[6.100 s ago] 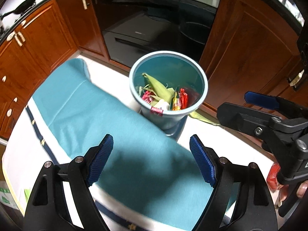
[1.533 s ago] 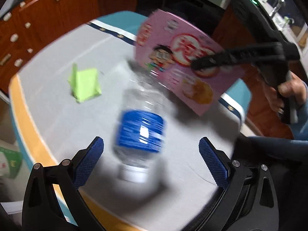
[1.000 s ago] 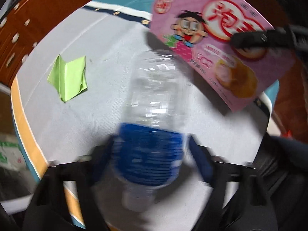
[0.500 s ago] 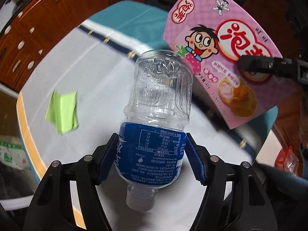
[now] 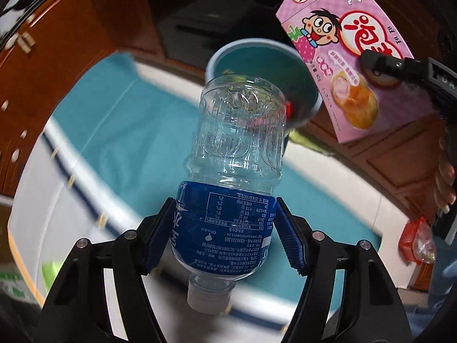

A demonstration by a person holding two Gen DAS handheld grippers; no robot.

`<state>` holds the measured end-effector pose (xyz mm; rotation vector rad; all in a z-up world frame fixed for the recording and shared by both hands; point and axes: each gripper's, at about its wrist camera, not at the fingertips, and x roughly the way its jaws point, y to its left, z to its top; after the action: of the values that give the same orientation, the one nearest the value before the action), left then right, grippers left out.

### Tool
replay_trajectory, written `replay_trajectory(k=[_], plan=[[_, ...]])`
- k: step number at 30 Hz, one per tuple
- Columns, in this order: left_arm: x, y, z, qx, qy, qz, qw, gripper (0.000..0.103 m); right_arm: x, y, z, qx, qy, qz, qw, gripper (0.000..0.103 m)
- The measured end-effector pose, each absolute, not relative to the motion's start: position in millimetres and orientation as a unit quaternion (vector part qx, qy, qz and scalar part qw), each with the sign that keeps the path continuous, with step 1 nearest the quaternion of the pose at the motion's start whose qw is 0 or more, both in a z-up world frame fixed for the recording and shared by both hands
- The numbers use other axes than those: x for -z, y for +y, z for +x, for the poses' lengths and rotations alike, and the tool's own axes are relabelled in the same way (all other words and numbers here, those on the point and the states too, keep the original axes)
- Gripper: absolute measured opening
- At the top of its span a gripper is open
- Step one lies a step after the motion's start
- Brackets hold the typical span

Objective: Collect trash
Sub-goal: 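Carry the bottle and pink box over the teal bin and open both tools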

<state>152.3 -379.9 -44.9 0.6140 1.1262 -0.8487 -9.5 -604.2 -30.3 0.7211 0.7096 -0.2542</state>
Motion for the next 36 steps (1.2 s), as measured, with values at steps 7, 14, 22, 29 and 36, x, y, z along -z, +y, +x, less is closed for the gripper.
replay_trajectory(k=[7,14,22,29,36], plan=[[66,-473,180,0.41,0.519,0.277,0.697,0.069,44,-658,27,0.186,0.327,0.319,0.87,0.042],[98,-517,207,0.403,0.553,0.285,0.672,0.071,73,-669,75,0.177,0.355,0.301,0.867,0.052],[119,-537,213,0.376,0.546,0.33,0.672,0.083,85,-668,70,0.179,0.37,0.295,0.863,0.083],[123,-530,205,0.375,0.541,0.336,0.673,0.083,90,-668,56,0.177,0.394,0.313,0.846,0.089],[96,-507,190,0.379,0.533,0.305,0.692,0.083,79,-654,44,0.166,0.417,0.31,0.838,0.096]])
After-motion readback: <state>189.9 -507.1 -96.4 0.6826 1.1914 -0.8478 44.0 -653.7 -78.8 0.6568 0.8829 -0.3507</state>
